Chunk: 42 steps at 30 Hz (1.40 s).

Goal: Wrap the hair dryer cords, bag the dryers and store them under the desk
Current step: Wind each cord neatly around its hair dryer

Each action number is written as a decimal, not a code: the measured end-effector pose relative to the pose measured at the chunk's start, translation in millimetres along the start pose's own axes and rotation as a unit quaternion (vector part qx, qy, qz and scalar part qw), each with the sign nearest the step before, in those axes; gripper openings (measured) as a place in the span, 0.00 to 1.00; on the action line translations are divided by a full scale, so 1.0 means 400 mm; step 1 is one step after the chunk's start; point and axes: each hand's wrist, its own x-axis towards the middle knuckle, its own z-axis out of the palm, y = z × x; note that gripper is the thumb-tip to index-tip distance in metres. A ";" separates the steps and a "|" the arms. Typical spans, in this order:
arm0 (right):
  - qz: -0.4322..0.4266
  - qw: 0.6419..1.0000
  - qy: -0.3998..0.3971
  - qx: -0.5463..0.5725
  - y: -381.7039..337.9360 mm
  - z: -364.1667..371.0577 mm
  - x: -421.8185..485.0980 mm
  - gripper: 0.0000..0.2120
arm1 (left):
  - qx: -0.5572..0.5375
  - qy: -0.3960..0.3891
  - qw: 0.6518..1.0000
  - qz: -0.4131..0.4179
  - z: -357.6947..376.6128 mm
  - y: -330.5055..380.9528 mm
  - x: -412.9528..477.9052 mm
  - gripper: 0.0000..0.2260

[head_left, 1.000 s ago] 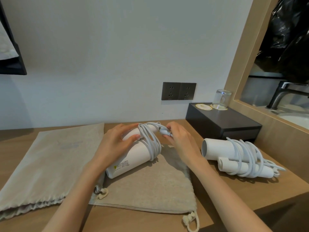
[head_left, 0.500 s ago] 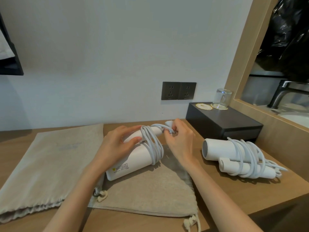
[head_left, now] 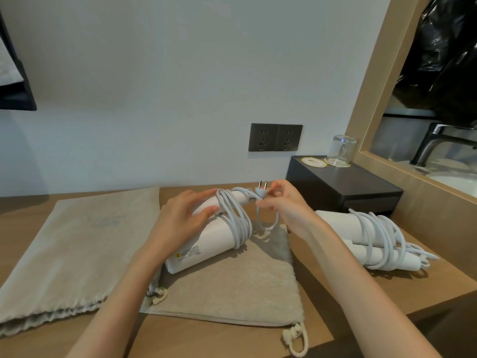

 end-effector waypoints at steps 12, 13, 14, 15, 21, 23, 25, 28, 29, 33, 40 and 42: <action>-0.092 0.983 0.139 0.077 -0.001 0.050 -0.023 0.18 | 0.011 0.017 1.000 -0.008 0.003 0.004 -0.003 0.18; -0.103 0.979 0.154 0.083 -0.004 0.051 -0.026 0.17 | 0.014 0.019 1.000 -0.010 0.003 0.004 -0.003 0.18; -0.116 0.974 0.171 0.095 -0.010 0.049 -0.029 0.17 | 0.017 0.020 1.000 -0.011 0.003 0.003 -0.003 0.18; -0.127 0.967 0.190 0.111 -0.018 0.046 -0.029 0.17 | 0.019 0.020 1.000 -0.011 0.003 0.003 -0.003 0.18; -0.118 0.966 0.161 0.162 -0.031 0.048 -0.031 0.17 | 0.030 0.038 0.999 -0.021 0.005 0.004 -0.004 0.18; -0.130 0.969 0.147 0.153 -0.021 0.048 -0.040 0.15 | 0.038 0.050 0.998 -0.027 0.006 0.004 -0.004 0.18; -0.158 0.973 0.114 0.127 -0.009 0.044 -0.049 0.15 | 0.045 0.052 0.997 -0.033 0.008 0.003 -0.003 0.18; -0.200 0.978 0.047 0.036 0.007 0.041 -0.062 0.16 | 0.037 0.047 0.997 -0.038 0.008 0.000 0.002 0.18; -0.214 0.976 0.042 -0.002 0.011 0.038 -0.062 0.18 | 0.029 0.048 0.998 -0.038 0.007 0.000 0.003 0.17; -0.233 0.972 0.033 -0.028 0.018 0.019 -0.054 0.28 | 0.023 0.058 0.998 -0.032 0.006 0.006 -0.001 0.17; -0.135 0.991 0.018 0.009 0.015 0.022 -0.017 0.30 | 0.049 0.050 0.997 -0.026 0.005 0.002 0.000 0.17; -0.118 0.993 0.010 0.010 0.015 0.029 -0.007 0.28 | 0.052 0.048 0.997 -0.026 0.003 0.003 0.000 0.17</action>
